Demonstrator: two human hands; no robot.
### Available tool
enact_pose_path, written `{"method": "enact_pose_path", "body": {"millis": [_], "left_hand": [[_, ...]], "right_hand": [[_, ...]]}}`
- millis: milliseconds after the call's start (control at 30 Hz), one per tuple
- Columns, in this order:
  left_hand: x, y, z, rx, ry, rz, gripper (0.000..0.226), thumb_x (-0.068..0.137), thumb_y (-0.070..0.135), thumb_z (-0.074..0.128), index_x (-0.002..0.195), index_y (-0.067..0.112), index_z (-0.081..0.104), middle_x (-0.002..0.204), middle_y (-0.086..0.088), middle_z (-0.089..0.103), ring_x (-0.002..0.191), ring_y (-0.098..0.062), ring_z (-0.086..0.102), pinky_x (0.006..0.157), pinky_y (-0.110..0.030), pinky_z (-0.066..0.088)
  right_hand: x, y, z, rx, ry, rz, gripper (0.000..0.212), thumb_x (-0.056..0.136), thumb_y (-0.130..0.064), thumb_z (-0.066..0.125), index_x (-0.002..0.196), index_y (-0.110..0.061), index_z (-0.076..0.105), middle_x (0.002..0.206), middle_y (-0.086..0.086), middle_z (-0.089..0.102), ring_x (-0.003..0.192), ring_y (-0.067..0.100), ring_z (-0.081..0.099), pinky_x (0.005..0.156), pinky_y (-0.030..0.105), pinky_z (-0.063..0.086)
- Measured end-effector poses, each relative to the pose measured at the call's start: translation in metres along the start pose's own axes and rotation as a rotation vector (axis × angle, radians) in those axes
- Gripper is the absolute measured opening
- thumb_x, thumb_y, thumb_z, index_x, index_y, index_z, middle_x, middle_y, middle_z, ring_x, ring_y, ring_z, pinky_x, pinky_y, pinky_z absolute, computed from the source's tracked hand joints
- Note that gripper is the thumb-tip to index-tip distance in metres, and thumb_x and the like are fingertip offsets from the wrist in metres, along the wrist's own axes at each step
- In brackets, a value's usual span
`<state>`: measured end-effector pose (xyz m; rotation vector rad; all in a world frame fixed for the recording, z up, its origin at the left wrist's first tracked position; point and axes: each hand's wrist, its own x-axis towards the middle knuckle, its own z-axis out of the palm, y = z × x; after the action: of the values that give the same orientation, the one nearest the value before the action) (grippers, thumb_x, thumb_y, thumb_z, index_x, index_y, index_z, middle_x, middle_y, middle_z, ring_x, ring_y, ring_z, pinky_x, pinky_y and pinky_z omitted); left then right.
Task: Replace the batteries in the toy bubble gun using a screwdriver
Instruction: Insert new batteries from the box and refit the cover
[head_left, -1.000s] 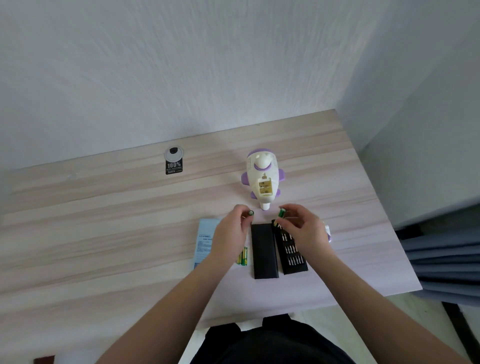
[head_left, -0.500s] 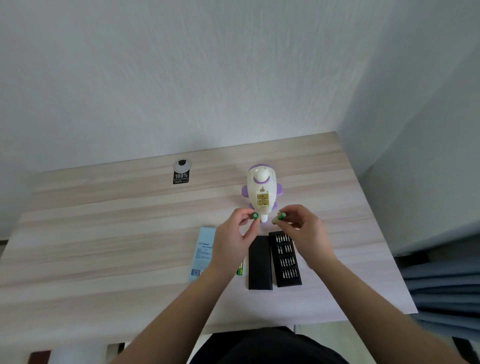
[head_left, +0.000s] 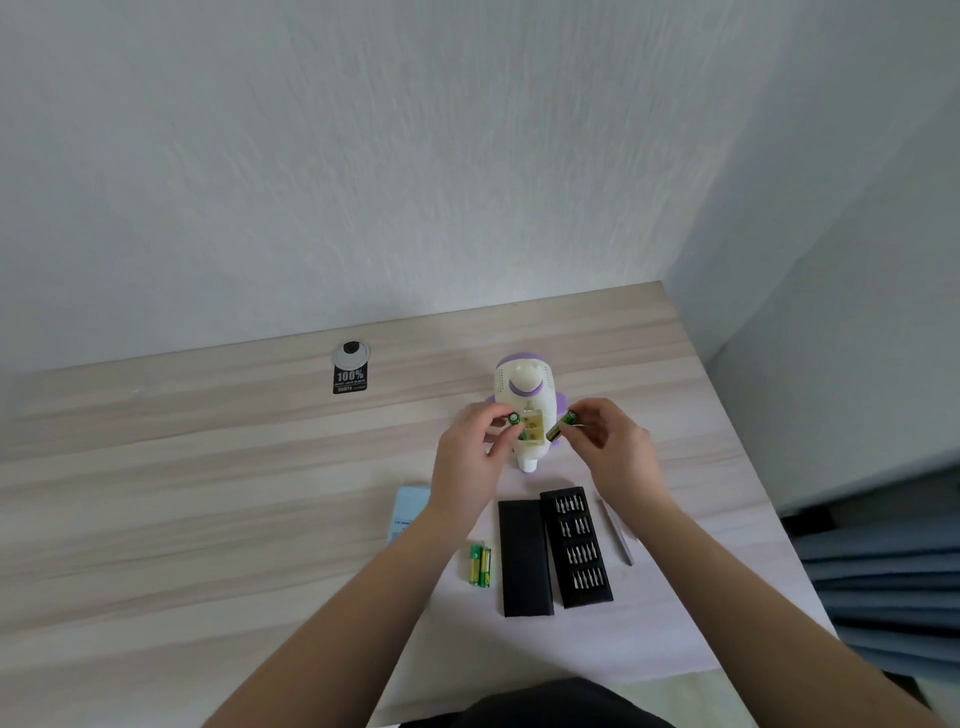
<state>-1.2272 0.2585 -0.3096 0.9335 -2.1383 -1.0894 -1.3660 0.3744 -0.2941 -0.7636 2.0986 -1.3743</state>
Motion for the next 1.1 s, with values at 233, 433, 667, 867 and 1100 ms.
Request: {"method": "enact_pose_path", "body": {"millis": [233,433,667,867,1100], "left_hand": [[0.018,-0.011,0.004,0.035,-0.039,0.052,0.019,0.085,0.015,0.072,0.103,0.011,0.068,0.096,0.000,0.070,0.081,-0.015,0.068,0.076,-0.033,0.055],[0.022,-0.016,0.010,0.123,-0.096,0.132,0.020,0.082,0.010,0.072,0.101,0.011,0.067,0.095,-0.001,0.069,0.079,-0.019,0.066,0.072,-0.032,0.053],[0.020,-0.021,0.017,0.201,-0.150,0.157,0.020,0.083,0.013,0.070,0.102,0.011,0.066,0.091,-0.002,0.068,0.073,-0.022,0.065,0.067,-0.042,0.055],[0.023,-0.021,0.019,0.207,-0.126,0.161,0.020,0.082,0.011,0.071,0.101,0.010,0.067,0.090,-0.003,0.070,0.071,-0.022,0.067,0.065,-0.040,0.056],[0.026,-0.024,0.019,0.265,-0.139,0.169,0.017,0.081,0.011,0.072,0.098,0.011,0.068,0.092,-0.001,0.068,0.077,-0.021,0.063,0.066,-0.036,0.054]], "right_hand": [[0.019,0.001,0.014,-0.162,-0.015,-0.097,0.015,0.086,-0.012,0.069,0.101,-0.013,0.065,0.091,-0.005,0.071,0.086,0.003,0.067,0.076,0.016,0.052],[0.020,0.010,0.021,-0.330,-0.033,-0.192,0.015,0.085,-0.012,0.069,0.100,-0.014,0.066,0.092,-0.005,0.069,0.086,0.010,0.064,0.079,0.018,0.049],[0.021,0.017,0.022,-0.449,-0.026,-0.286,0.018,0.083,-0.010,0.071,0.100,-0.010,0.066,0.091,0.003,0.069,0.085,0.022,0.064,0.074,0.036,0.053],[0.025,0.017,0.027,-0.501,-0.013,-0.332,0.018,0.080,-0.009,0.073,0.096,-0.010,0.068,0.086,0.004,0.068,0.080,0.027,0.063,0.066,0.036,0.050],[0.029,0.019,0.031,-0.516,-0.001,-0.332,0.016,0.080,-0.009,0.072,0.096,-0.011,0.068,0.086,0.002,0.068,0.081,0.025,0.061,0.066,0.031,0.047]]}}
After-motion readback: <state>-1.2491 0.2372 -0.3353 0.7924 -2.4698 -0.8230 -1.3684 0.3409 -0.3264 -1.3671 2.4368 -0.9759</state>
